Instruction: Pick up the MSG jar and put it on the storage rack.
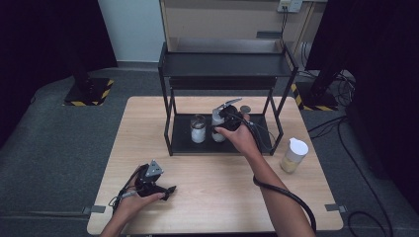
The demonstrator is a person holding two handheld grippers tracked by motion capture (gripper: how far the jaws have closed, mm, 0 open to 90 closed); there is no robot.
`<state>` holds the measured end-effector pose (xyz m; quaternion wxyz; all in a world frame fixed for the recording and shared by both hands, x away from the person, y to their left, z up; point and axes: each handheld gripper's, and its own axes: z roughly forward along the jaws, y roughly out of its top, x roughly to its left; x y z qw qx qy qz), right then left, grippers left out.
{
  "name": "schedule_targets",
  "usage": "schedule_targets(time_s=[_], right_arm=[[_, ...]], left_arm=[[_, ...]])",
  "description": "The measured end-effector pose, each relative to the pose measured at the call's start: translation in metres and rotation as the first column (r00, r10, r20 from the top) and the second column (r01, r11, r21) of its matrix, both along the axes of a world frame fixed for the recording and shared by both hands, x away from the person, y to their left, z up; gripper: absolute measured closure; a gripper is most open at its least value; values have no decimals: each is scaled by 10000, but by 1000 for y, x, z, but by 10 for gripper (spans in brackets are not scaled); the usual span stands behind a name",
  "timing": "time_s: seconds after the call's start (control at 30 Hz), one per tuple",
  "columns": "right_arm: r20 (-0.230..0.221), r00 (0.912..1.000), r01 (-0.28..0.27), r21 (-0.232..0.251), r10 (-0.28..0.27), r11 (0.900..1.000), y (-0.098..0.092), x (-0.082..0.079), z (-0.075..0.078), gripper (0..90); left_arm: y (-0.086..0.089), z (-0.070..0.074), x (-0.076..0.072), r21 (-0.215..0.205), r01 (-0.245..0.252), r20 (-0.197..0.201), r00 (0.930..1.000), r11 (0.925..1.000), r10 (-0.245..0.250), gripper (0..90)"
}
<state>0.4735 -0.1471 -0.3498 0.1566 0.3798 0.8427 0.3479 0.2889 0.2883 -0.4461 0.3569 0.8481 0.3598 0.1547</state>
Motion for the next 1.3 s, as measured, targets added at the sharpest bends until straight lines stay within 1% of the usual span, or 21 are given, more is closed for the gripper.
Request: schedule_targets(time_s=[0.07,0.1,0.23,0.37,0.6,0.67,0.8,0.87,0.9,1.13,1.2,1.3], right_arm=[[23,10000,-20,-9,20,10000,0,-1,1,146],[-37,10000,-39,-21,39,10000,-1,0,1,132],[-45,10000,-46,-101,46,9999,-1,-2,3,99],[-57,9999,-103,-66,102,9999,-4,-4,4,87],[-212,9996,-204,6,205,9998,-11,-10,7,81],[-179,9993,-321,0,321,9995,-13,-12,6,81],[-207,9991,-378,72,379,9993,-16,-16,6,80],[-186,9990,-411,80,413,9991,-18,-19,5,80],[-216,9989,-414,144,417,9990,-19,-20,5,80],[-332,9987,-391,208,398,9990,-30,-28,1,79],[-294,9985,-452,209,458,9988,-33,-30,-1,78],[-305,9985,-435,345,446,9985,-37,-34,-1,76]], left_arm=[[0,0,0,7,3,5,10000,10000,-3,0],[0,0,0,8,5,5,10000,10000,-5,0],[0,0,0,6,3,6,10000,10000,-3,0],[0,0,0,7,4,5,10000,10000,-4,0],[0,0,0,11,8,2,10000,10000,-8,0],[0,0,0,9,5,3,10000,10000,-5,0],[0,0,0,10,7,3,10000,10000,-7,0],[0,0,0,9,5,4,10000,10000,-5,0],[0,0,0,14,3,6,10000,10000,-3,0],[0,0,0,1,-4,7,10000,10000,4,0],[0,0,0,2,-2,5,10000,10000,2,0],[0,0,0,2,-2,8,10000,10000,2,0]])
